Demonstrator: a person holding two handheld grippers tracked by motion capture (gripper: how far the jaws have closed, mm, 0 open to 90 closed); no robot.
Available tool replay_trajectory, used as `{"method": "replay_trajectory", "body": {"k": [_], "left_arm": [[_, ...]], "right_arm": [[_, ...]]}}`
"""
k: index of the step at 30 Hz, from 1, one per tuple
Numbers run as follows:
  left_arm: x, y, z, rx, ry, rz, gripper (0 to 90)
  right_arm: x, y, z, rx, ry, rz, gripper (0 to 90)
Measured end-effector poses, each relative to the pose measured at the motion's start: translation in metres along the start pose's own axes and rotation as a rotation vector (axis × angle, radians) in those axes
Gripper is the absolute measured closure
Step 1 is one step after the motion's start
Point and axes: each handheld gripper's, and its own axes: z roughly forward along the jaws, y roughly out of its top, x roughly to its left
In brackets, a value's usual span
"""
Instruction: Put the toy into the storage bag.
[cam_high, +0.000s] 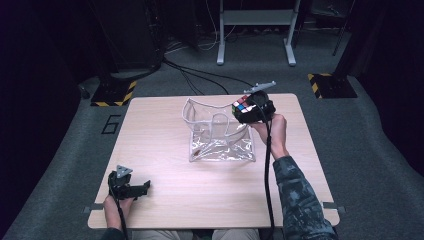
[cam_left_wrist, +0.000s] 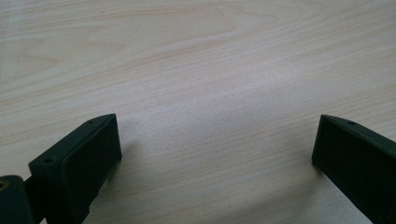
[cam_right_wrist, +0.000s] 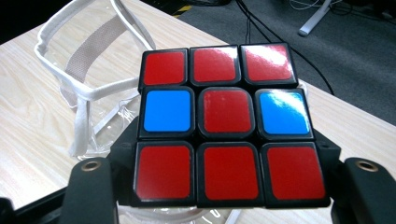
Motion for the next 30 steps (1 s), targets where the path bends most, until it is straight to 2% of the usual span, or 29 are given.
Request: {"method": "replay_trajectory", "body": {"k": [6,10,12,20,30], "left_arm": [[0.000,0.000,0.000,-0.001,0.000,0.001,1.2],[0.000,0.000,0.000,-0.002,0.001,0.002,1.2],[0.000,0.000,0.000,-0.001,0.001,0.001,1.2],[0.000,0.000,0.000,-0.001,-0.001,0.003,1.5],[0.000,0.000,0.000,0.000,-0.001,0.002,1.6]], "right_arm": [[0.002,0.002,0.007,0.018,0.001,0.003,33.4],[0.002,0.004,0.010,0.012,0.001,-0.020,33.4],[0.004,0.005,0.012,0.016,0.000,-0.013,33.4],[0.007,0.011,0.020,0.022,0.011,-0.035,33.4],[0.008,0.008,0.036,0.061,0.009,-0.010,33.4]]}}
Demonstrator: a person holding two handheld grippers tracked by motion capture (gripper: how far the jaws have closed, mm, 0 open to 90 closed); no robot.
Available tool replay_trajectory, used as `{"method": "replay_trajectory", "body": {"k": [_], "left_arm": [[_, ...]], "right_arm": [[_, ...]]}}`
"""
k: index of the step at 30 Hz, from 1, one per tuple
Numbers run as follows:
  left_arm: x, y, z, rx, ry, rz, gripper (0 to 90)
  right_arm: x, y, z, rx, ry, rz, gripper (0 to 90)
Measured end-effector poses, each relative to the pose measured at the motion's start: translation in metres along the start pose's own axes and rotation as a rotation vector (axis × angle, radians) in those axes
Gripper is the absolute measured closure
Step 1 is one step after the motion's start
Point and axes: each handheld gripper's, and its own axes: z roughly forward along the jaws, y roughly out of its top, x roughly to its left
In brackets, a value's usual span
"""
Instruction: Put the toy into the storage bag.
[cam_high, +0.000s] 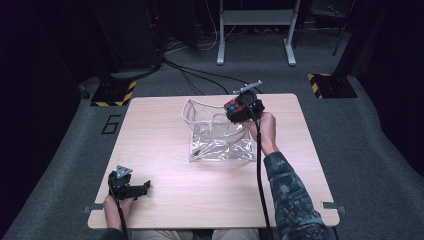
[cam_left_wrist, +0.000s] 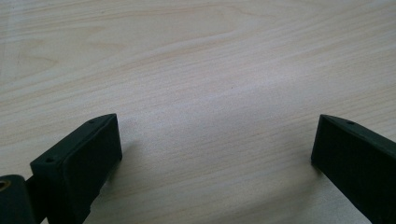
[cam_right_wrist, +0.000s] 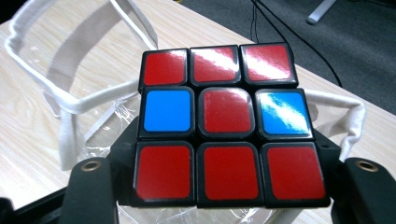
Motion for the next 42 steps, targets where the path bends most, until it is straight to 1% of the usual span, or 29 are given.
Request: {"method": "replay_trajectory", "body": {"k": [1,2,4,7,8,15,16,17,19,20,21,22,23,24,26,27,29,30,31,32,33,34,35,36,37,38,39,41,42], "left_arm": [[0.000,0.000,0.000,0.000,0.000,0.000,1.6],[0.000,0.000,0.000,0.000,0.000,0.000,1.6],[0.000,0.000,0.000,0.003,0.000,0.001,1.6],[0.000,0.000,0.000,0.000,0.000,0.000,1.6],[0.000,0.000,0.000,0.000,0.000,0.000,1.6],[0.000,0.000,0.000,-0.001,0.000,0.000,1.7],[0.000,0.000,0.000,-0.001,0.000,0.000,1.7],[0.000,0.000,0.000,-0.001,0.000,0.000,1.7],[0.000,0.000,0.000,0.001,0.000,0.001,1.8],[0.000,0.000,0.000,0.002,0.000,0.001,1.8],[0.000,0.000,0.000,0.002,-0.001,0.001,1.8],[0.000,0.000,0.000,0.001,-0.001,0.001,1.8],[0.000,0.000,0.000,0.001,0.000,0.001,1.8],[0.000,0.000,0.000,0.001,-0.001,0.001,1.8],[0.000,0.000,0.000,0.001,-0.001,0.001,1.8],[0.000,0.000,0.000,0.001,0.000,0.001,1.8],[0.000,0.000,0.000,0.002,0.000,0.002,1.8],[0.000,0.000,0.000,-0.002,0.001,0.001,1.8],[0.000,0.000,0.000,-0.002,0.001,0.002,1.8],[0.000,0.000,0.000,-0.002,0.001,0.001,1.8],[0.000,0.000,0.000,-0.003,0.001,0.001,1.9],[0.000,0.000,0.000,-0.002,0.000,0.000,2.1],[0.000,0.000,0.000,-0.002,-0.001,0.000,2.1],[0.000,0.000,0.000,-0.002,-0.001,0.001,2.2],[0.000,0.000,0.000,-0.003,-0.001,-0.001,2.2],[0.000,0.000,0.000,-0.002,-0.001,0.001,2.2],[0.000,0.000,0.000,-0.002,-0.001,0.001,2.2],[0.000,0.000,0.000,-0.003,-0.001,0.001,2.2],[0.000,0.000,0.000,-0.002,-0.001,0.001,2.2]], "right_arm": [[0.000,-0.001,0.001,0.006,-0.003,0.012,33.4],[-0.002,-0.001,0.002,0.007,-0.005,0.002,33.4],[-0.002,-0.002,0.004,0.014,-0.006,0.023,33.4],[-0.004,-0.003,0.006,0.020,-0.013,0.019,33.4],[-0.004,-0.003,0.006,0.024,-0.014,0.033,33.4],[-0.005,-0.004,0.010,0.042,-0.034,0.032,33.3],[-0.005,-0.004,0.010,0.052,-0.039,0.027,33.3],[-0.004,-0.003,0.011,0.055,-0.047,0.037,33.3],[-0.005,-0.004,0.012,0.071,-0.053,0.012,33.3],[-0.003,-0.003,0.014,0.068,-0.059,0.036,33.3],[-0.004,-0.004,0.014,0.076,-0.062,0.024,33.3],[-0.003,-0.004,0.015,0.077,-0.066,0.036,33.3],[-0.003,-0.004,0.016,0.082,-0.068,0.032,33.2],[-0.003,-0.003,0.017,0.087,-0.073,0.038,33.2],[-0.003,-0.004,0.018,0.100,-0.078,0.023,32.9],[-0.002,-0.004,0.019,0.099,-0.080,0.037,31.8],[-0.001,-0.003,0.018,0.096,-0.077,0.041,20.5],[0.000,-0.003,0.017,0.094,-0.095,0.039,18.0],[0.000,-0.003,0.015,0.093,-0.088,0.032,16.8],[0.001,-0.003,0.014,0.086,-0.071,0.032,16.6],[0.001,-0.003,0.012,0.089,-0.066,0.020,14.0],[0.003,-0.002,0.011,0.084,-0.072,0.021,14.1],[0.003,-0.002,0.010,0.086,-0.061,0.014,13.1],[0.004,-0.002,0.009,0.076,-0.054,0.018,11.7],[0.003,-0.003,0.008,0.080,-0.053,0.009,11.4],[0.004,-0.003,0.007,0.075,-0.048,0.022,11.2],[0.004,-0.003,0.006,0.075,-0.040,0.014,10.5],[0.006,-0.004,0.003,0.062,-0.044,0.019,9.8],[0.006,-0.004,0.001,0.058,-0.043,0.010,9.6]]}}
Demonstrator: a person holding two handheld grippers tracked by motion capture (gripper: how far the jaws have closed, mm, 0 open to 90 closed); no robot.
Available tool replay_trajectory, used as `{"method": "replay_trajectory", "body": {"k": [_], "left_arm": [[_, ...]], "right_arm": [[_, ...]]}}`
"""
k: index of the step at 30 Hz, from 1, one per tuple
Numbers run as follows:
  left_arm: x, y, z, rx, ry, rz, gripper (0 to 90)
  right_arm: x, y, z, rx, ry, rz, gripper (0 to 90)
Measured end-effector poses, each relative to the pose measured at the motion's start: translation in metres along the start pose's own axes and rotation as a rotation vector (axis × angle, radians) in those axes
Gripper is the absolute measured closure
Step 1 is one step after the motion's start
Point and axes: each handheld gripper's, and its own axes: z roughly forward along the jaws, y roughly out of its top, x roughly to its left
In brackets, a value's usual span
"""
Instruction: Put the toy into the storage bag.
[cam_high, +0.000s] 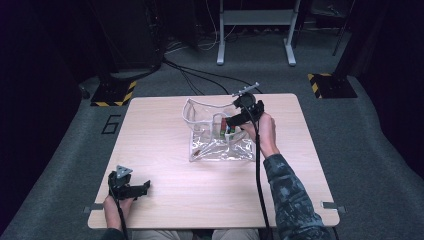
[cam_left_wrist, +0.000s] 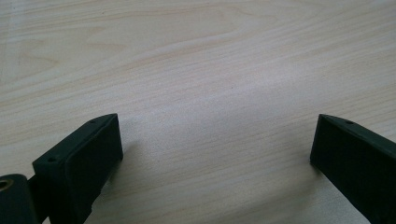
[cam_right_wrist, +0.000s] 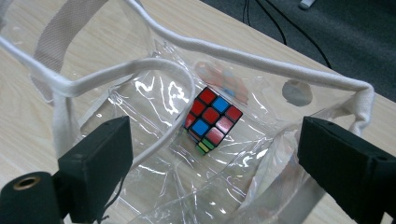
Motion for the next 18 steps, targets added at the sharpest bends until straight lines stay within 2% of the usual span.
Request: {"method": "replay_trajectory", "body": {"k": [8,17,18], "left_arm": [[0.000,0.000,0.000,0.000,0.000,0.000,2.1],[0.000,0.000,0.000,0.000,0.000,0.000,2.1],[0.000,0.000,0.000,0.000,0.000,0.000,2.1]], "right_arm": [[0.003,-0.008,-0.014,-0.026,-0.021,-0.040,7.8],[0.005,-0.023,-0.025,-0.031,-0.037,-0.013,7.9],[0.004,-0.025,-0.025,-0.035,-0.036,-0.026,8.0]]}}
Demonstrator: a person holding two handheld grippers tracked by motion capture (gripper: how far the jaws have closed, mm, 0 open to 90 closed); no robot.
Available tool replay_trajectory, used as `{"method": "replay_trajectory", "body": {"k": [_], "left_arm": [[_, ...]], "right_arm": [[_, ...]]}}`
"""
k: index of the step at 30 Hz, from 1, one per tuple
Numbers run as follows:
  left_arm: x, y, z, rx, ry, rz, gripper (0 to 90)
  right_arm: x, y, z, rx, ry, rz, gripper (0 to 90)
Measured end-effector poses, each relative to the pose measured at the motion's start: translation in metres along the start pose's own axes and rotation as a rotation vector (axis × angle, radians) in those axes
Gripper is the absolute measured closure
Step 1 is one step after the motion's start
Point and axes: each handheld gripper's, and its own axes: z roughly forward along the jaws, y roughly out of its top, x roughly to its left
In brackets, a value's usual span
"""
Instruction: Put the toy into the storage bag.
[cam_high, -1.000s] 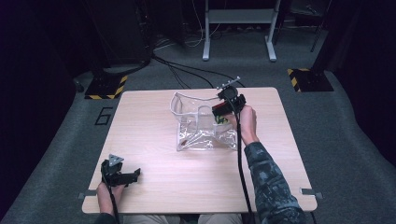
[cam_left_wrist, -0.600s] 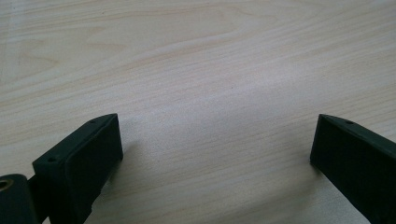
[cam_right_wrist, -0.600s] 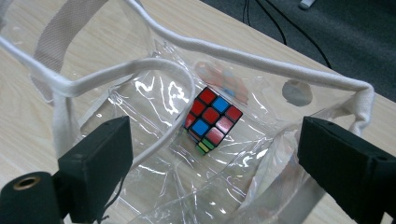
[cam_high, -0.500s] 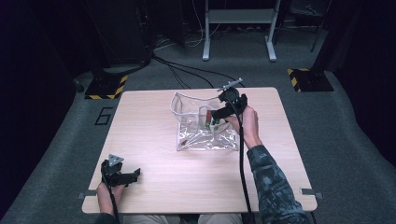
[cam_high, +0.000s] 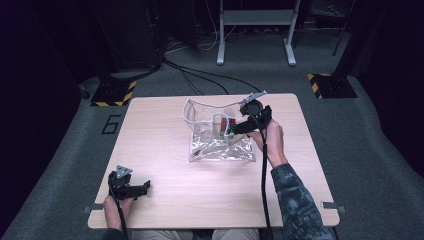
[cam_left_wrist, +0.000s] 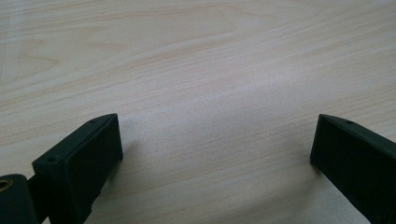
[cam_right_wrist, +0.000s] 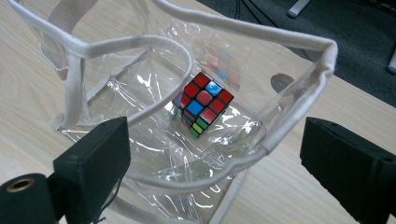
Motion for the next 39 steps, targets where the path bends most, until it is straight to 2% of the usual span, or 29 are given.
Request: {"method": "replay_trajectory", "body": {"k": [8,16,25,39], "left_arm": [[0.000,0.000,0.000,-0.005,0.001,-0.007,2.1],[0.000,0.000,0.000,-0.004,0.002,-0.009,2.1],[0.000,0.000,0.000,-0.004,0.002,-0.009,2.1],[0.000,0.000,0.000,-0.004,0.002,-0.009,2.1]], "right_arm": [[-0.003,-0.016,-0.005,0.008,-0.012,0.029,8.3],[-0.011,-0.035,-0.009,0.001,-0.019,0.049,8.6],[-0.018,-0.054,-0.014,0.016,-0.028,0.089,8.9],[-0.029,-0.085,-0.014,0.028,-0.050,0.141,9.2]]}}
